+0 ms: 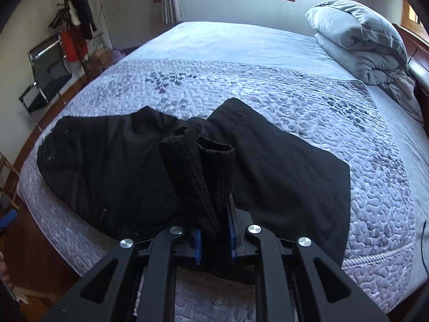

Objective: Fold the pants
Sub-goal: 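Lift the leg cuffs with the right tool, fold them toward the waistband, release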

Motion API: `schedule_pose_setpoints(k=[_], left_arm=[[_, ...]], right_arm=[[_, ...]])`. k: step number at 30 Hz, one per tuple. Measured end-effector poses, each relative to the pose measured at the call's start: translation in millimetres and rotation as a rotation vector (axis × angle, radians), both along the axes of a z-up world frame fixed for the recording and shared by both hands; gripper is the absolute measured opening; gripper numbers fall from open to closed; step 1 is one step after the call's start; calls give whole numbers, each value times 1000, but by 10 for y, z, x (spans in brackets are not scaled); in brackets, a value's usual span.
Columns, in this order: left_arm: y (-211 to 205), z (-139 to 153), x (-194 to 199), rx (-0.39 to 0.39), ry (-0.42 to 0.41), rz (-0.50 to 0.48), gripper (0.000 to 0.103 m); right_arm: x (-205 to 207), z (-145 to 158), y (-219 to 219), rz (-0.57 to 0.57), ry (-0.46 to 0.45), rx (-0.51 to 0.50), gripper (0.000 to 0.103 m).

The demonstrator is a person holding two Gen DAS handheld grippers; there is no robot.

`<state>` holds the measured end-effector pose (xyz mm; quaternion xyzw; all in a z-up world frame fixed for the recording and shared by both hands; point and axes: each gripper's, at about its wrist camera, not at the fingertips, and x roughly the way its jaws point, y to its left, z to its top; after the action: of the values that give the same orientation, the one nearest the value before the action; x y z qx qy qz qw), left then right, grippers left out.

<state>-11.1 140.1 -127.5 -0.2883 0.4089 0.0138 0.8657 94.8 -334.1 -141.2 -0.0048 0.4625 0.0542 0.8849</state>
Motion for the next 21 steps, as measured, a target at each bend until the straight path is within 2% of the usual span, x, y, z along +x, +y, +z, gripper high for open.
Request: schedule_pose_setpoints(k=[7, 13, 18, 19, 20, 21], left_arm=[[7, 35, 56, 2, 0, 5, 100], [-54, 137, 117, 11, -24, -13, 100], [-156, 119, 136, 13, -14, -38, 100], [-168, 107, 140, 12, -10, -41, 100], [-179, 97, 140, 11, -6, -44, 100], [-189, 89, 141, 12, -3, -46, 100]], right_arm=[[-45, -323, 209, 45, 47, -71, 15], [-89, -467, 264, 60, 56, -93, 15], [-138, -578, 322, 89, 71, -119, 20], [-152, -599, 329, 101, 79, -111, 29], [-173, -609, 339, 120, 92, -92, 44], [-196, -608, 347, 136, 103, -69, 52]])
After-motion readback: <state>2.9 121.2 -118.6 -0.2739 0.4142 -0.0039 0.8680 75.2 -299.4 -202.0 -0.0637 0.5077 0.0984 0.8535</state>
